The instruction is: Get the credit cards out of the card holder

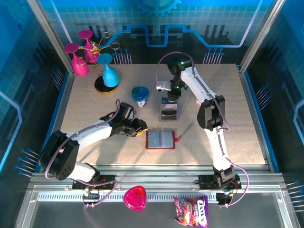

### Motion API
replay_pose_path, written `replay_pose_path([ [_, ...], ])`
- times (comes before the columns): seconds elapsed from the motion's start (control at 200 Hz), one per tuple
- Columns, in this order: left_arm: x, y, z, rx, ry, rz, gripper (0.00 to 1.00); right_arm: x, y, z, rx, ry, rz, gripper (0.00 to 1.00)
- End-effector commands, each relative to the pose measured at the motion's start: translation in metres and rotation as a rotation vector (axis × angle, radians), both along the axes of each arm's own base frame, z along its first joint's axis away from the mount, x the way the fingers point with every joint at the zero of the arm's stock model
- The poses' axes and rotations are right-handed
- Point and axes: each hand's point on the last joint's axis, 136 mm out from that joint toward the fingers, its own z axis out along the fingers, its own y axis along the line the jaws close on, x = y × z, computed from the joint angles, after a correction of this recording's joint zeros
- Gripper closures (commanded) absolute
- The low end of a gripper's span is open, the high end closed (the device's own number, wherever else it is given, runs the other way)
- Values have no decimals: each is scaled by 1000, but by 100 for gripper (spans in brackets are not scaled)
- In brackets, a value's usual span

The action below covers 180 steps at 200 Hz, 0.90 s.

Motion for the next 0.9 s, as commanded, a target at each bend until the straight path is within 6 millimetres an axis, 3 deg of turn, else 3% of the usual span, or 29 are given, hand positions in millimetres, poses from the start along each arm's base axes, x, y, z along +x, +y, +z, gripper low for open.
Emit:
replay_pose_path([
  [0.0,5,-2,4,-23,-12,-4,67,0,1,40,65,-85,-51,73],
  [0.41,10,-9,-5,-44,-21,-23,67,-25,11,39,183,-87,-311,74],
  [0.58,10,-10,-14,-48,-14,-26,69,-33,25,45,326,-83,-565,74],
  [0.68,10,-12,-17,-57,-12,-26,70,-48,36,47,450,-25,-702,74],
  [0.895,10,-14,-21,-71,-9,-33,71,-72,36,44,593,91,-1003,81],
])
